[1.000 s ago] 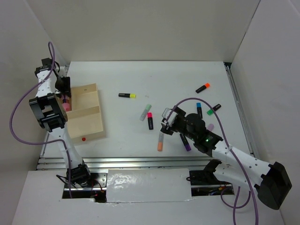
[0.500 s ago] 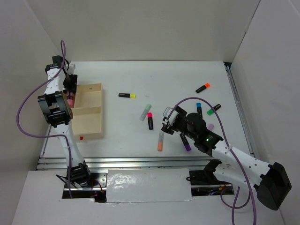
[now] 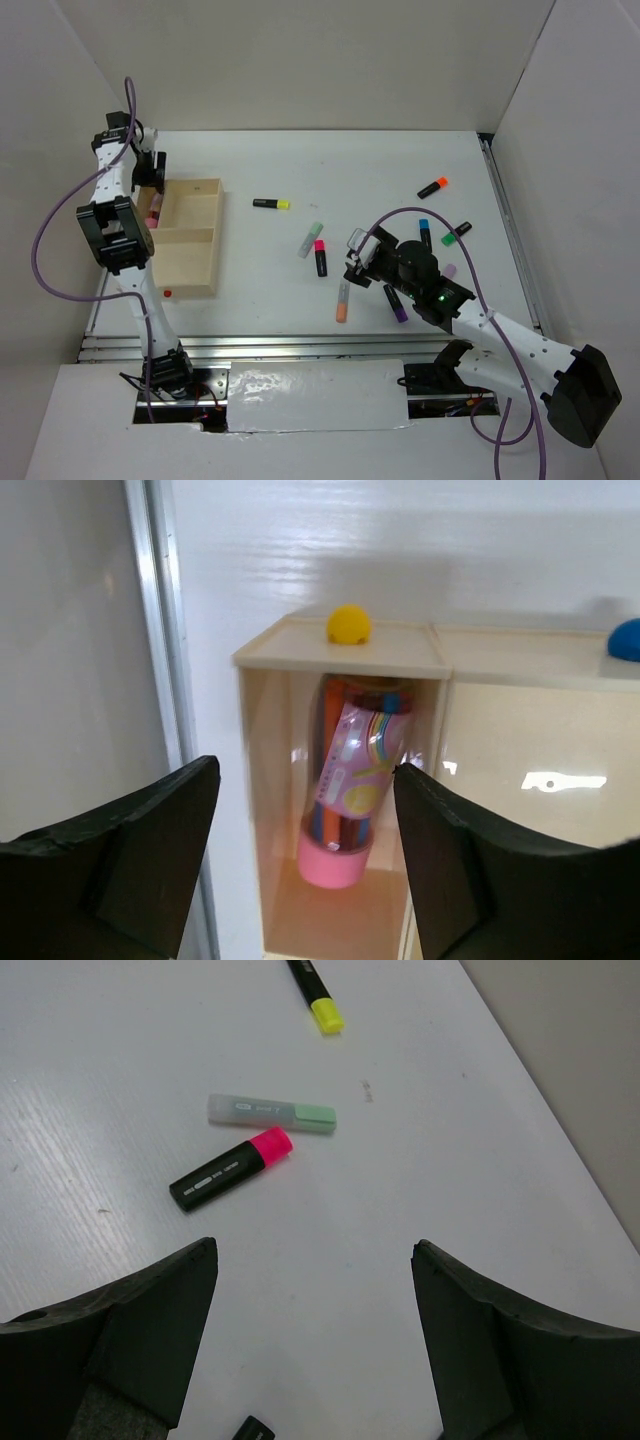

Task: Sort the stationery into containers
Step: Place the stationery into the container, then grab a piece of stationery with the left arm

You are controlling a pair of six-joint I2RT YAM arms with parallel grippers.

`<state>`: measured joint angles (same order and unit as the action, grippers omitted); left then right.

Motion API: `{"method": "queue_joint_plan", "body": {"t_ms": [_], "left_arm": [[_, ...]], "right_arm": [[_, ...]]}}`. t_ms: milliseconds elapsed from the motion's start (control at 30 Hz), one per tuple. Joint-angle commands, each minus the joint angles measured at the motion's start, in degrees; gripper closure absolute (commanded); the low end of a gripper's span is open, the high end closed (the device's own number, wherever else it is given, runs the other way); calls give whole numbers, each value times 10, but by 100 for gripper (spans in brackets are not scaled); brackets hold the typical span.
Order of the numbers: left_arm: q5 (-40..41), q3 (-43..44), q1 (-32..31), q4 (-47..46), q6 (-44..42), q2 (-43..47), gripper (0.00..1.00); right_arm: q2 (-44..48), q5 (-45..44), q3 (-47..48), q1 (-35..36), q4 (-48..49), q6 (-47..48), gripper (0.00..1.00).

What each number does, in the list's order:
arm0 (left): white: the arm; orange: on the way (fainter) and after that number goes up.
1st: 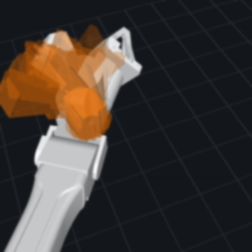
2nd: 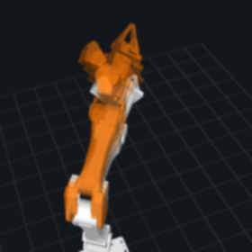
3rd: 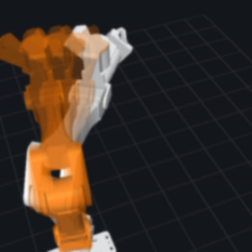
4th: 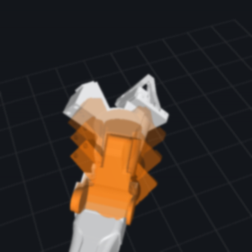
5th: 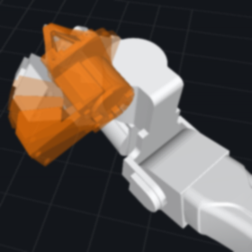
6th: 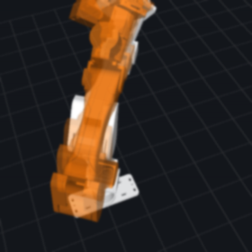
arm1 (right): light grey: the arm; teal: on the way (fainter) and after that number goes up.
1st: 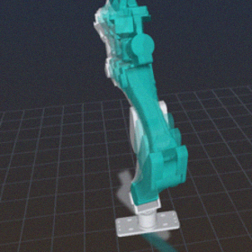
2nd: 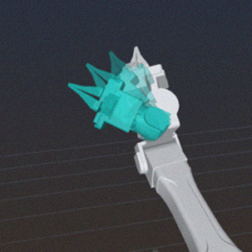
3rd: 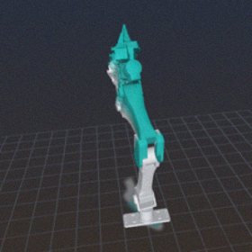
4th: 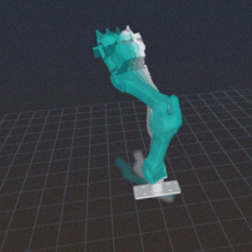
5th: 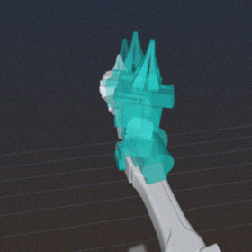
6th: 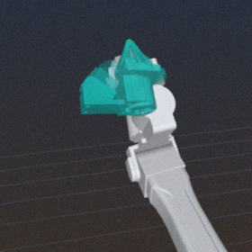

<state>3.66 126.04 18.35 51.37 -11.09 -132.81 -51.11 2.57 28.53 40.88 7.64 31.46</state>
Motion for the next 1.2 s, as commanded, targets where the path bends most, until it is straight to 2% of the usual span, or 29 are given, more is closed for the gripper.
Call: {"method": "queue_joint_plan", "body": {"t_ms": [0,267,400,567,633,767,867,900,967,1100,1167], "left_arm": [[-15,-18,4,-7,-10,37,18],[-41,-47,5,-22,-13,91,40],[-90,-71,14,-31,-3,135,41],[-241,-121,44,-44,12,203,41],[-273,-156,49,-51,10,246,40],[-330,-239,42,-65,-23,337,32],[-338,-318,23,-74,-58,418,20],[-332,-363,16,-79,-66,462,12],[-325,-409,-8,-102,-84,530,3],[-286,-535,-73,-151,-93,642,1],[-268,-565,-95,-166,-90,691,1]], "right_arm": [[-2,6,13,1,6,-3,16],[-6,9,18,3,10,-3,16],[-4,5,27,0,5,-18,16],[-11,7,74,-41,-38,-75,17],[-16,14,108,-64,-72,-110,17],[-31,53,163,-143,-147,-162,19],[-33,81,192,-178,-197,-185,21],[-33,85,198,-185,-220,-192,21],[-30,93,205,-193,-241,-210,21],[-18,99,181,-215,-292,-235,21],[-7,103,166,-215,-307,-230,21]]}}
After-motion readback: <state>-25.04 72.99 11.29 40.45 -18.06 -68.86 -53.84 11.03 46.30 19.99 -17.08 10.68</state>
